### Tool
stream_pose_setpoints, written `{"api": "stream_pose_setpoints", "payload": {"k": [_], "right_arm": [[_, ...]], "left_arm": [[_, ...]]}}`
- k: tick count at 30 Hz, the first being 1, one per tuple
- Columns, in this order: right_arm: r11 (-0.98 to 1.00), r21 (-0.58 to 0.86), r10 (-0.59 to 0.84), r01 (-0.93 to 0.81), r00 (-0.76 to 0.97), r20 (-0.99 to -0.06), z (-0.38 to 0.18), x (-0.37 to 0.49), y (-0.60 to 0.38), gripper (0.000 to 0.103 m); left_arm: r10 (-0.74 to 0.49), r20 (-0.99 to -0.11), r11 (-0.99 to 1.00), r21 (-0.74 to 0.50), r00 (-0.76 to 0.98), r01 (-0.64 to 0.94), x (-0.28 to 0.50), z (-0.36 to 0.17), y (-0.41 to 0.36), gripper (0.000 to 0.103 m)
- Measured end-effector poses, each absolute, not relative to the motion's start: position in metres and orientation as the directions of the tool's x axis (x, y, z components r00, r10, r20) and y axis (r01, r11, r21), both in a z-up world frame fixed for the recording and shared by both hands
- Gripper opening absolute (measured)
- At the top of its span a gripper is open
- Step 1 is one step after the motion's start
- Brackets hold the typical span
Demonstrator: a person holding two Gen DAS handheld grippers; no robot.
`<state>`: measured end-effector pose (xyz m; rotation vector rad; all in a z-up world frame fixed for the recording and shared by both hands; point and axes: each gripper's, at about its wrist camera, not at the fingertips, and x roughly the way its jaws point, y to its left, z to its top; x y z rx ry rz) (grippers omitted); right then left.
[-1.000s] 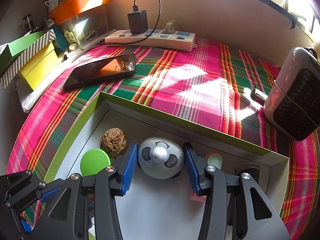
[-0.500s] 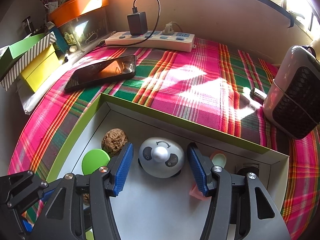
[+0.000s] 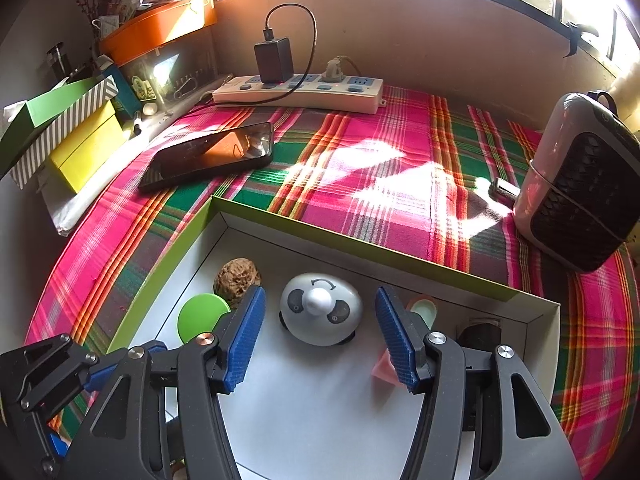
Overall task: Organize objects
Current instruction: 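Lower the walnut and white gadget into the box and open both tools, then withdraw both open tools up and away from the box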
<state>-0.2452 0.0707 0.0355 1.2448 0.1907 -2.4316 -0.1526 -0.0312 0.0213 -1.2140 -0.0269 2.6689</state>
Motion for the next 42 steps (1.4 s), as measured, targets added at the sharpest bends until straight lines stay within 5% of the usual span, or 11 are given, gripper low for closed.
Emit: {"api": "stream_pose_setpoints", "payload": {"k": [42], "right_arm": [[-0.946, 0.07, -0.27, 0.316, -0.65, -0.71, 0.071, -0.162, 0.121, 0.06]], "left_arm": [[0.201, -0.698, -0.979, -0.128, -0.687, -0.157, -0.102, 0.049, -0.051, 0.042]]}}
